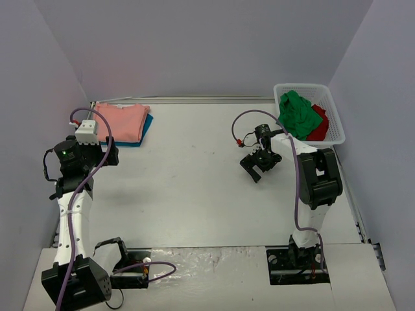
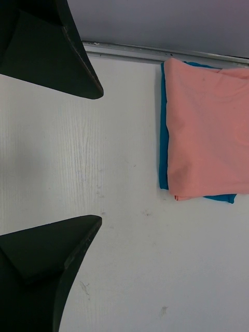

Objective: Fold and stack the t-shirts
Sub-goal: Put the neatly folded tshirt into the corner of the board with the left arm

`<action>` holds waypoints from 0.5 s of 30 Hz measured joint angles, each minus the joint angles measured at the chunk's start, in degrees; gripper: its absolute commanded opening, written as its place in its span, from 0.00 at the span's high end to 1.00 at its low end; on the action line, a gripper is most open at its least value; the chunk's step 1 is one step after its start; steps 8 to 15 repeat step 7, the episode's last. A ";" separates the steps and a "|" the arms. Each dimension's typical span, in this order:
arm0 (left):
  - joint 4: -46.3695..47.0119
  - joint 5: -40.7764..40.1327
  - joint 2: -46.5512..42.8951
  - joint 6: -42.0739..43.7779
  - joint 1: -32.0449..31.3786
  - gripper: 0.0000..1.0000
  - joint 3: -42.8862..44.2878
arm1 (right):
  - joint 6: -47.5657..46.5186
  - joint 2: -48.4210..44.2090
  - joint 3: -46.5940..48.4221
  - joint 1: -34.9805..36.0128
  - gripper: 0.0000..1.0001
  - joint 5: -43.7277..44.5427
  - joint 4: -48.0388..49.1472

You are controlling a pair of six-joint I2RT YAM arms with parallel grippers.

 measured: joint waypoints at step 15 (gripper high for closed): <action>0.00 0.17 0.04 0.00 0.15 0.06 0.00 | -0.50 -0.15 -0.04 0.02 0.00 -0.11 0.00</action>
